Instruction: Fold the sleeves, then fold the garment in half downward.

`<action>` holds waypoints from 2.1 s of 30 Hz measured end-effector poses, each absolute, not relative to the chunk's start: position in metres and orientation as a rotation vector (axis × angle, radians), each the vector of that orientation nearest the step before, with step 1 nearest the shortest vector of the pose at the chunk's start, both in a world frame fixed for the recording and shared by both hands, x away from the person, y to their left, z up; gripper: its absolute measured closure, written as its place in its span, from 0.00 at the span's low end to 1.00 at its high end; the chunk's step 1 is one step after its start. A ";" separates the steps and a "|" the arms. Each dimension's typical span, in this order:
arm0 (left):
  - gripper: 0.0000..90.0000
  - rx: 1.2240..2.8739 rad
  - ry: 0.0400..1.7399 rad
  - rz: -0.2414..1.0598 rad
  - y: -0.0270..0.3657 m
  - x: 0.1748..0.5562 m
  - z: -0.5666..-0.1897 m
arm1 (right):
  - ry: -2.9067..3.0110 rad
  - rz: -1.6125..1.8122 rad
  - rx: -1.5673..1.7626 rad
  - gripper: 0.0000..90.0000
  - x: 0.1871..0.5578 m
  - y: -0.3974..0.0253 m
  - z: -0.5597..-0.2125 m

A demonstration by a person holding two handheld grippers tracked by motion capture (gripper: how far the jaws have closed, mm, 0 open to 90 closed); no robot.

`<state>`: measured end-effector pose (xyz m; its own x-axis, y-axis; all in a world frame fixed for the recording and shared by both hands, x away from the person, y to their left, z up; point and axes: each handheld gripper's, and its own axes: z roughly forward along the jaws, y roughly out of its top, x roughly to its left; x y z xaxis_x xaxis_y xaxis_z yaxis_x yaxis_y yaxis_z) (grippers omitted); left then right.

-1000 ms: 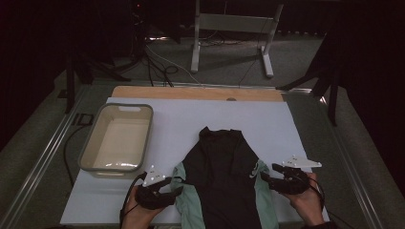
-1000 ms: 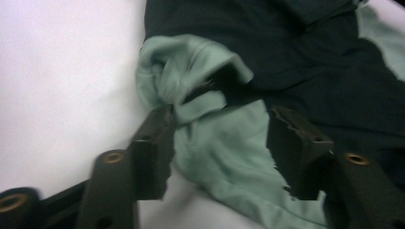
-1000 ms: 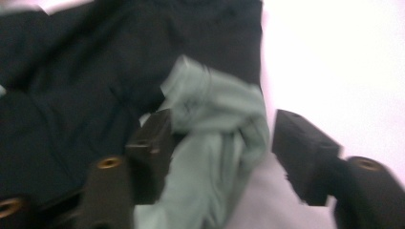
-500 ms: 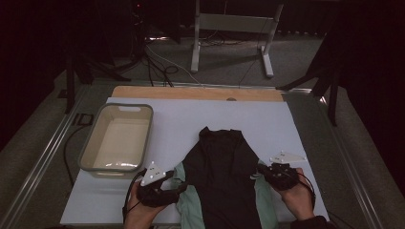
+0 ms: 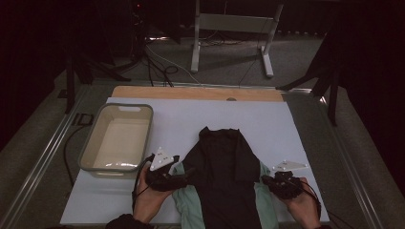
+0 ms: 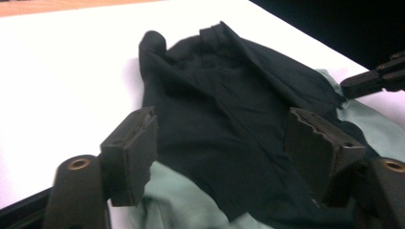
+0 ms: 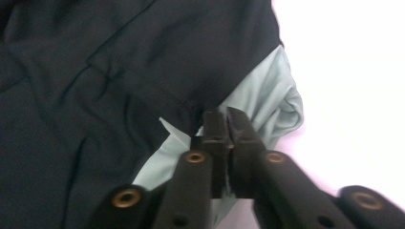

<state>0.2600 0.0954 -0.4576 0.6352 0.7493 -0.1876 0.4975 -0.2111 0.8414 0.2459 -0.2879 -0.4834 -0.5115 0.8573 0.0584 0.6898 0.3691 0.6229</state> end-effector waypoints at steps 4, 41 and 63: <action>0.24 1.847 1.001 0.319 0.096 0.275 -0.458 | 2.331 0.952 1.365 0.67 0.248 -0.291 -0.477; 0.00 1.859 0.916 0.304 0.085 0.319 -0.469 | 2.226 1.158 1.326 0.16 0.308 -0.280 -0.456; 0.02 1.880 0.930 0.286 0.082 0.339 -0.482 | 2.243 1.077 1.369 0.18 0.339 -0.269 -0.465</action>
<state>0.3386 0.0821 -0.4820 0.6792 0.7080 -0.1935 0.4773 -0.2257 0.8493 0.3393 -0.2691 -0.4646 -0.5006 0.8570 0.1224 0.6315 0.2648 0.7288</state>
